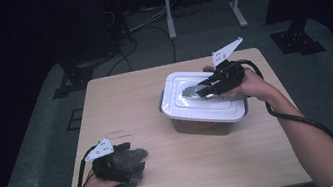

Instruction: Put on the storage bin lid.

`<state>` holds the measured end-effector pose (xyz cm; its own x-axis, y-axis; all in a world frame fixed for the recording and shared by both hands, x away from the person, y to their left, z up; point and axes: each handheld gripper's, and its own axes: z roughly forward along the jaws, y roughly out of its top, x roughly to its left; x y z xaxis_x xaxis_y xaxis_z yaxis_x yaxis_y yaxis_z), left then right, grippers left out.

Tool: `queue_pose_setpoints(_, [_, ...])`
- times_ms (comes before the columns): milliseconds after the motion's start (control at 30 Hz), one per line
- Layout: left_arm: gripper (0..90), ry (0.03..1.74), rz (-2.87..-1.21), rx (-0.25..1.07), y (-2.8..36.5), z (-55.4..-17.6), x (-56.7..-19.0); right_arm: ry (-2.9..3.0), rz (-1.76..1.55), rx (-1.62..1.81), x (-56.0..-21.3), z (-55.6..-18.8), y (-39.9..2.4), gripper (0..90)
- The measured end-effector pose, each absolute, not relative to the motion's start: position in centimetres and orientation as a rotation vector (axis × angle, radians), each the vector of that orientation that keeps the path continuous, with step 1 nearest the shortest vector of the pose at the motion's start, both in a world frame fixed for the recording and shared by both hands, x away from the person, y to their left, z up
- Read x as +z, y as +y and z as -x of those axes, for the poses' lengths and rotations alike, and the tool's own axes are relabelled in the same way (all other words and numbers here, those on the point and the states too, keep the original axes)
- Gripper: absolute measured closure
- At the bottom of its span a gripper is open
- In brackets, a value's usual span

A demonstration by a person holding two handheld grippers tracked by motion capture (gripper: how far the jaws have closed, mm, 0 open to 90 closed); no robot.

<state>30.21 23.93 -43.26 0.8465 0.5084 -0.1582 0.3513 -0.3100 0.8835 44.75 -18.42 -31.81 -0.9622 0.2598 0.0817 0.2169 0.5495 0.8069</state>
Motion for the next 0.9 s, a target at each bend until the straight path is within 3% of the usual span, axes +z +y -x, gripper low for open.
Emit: queue_pose_setpoints(900, [2.3,0.646,-1.923,0.177,24.1,-30.2,-43.4,2.79,-0.441,1.364,-33.6,-46.6,-18.1,65.9])
